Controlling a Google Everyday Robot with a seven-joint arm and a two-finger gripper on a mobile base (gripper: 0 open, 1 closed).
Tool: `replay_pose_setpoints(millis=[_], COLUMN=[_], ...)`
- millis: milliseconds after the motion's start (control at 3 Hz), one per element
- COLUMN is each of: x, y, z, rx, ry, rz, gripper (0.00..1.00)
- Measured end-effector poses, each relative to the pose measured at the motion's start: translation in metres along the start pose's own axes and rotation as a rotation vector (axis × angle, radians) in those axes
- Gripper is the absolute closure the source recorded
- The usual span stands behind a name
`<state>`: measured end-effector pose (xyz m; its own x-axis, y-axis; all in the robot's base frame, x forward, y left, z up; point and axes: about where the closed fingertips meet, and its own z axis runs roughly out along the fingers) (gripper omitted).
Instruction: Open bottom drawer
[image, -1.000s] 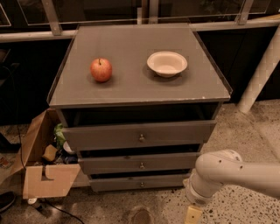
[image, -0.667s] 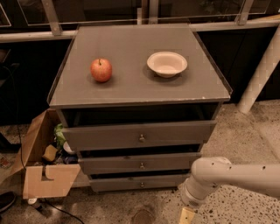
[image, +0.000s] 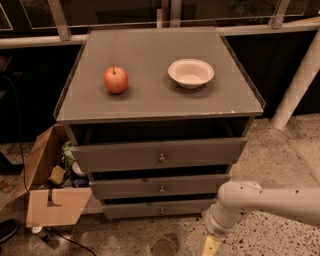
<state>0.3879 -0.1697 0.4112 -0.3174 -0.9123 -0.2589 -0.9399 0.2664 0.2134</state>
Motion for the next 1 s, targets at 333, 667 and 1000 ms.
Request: replay_pose_setpoints(millis=[333,667,1000], x=[-0.001,-0.006,-0.007], y=[-0.018,-0.062,-0.066], z=[0.027,0.071,0.075], rx=[0.004,-0.007,-0.008], ry=[-0.035,-0.095,-0.101], rz=[0.019,0.056,0.061], gripper=[0.00,0.00,0.00])
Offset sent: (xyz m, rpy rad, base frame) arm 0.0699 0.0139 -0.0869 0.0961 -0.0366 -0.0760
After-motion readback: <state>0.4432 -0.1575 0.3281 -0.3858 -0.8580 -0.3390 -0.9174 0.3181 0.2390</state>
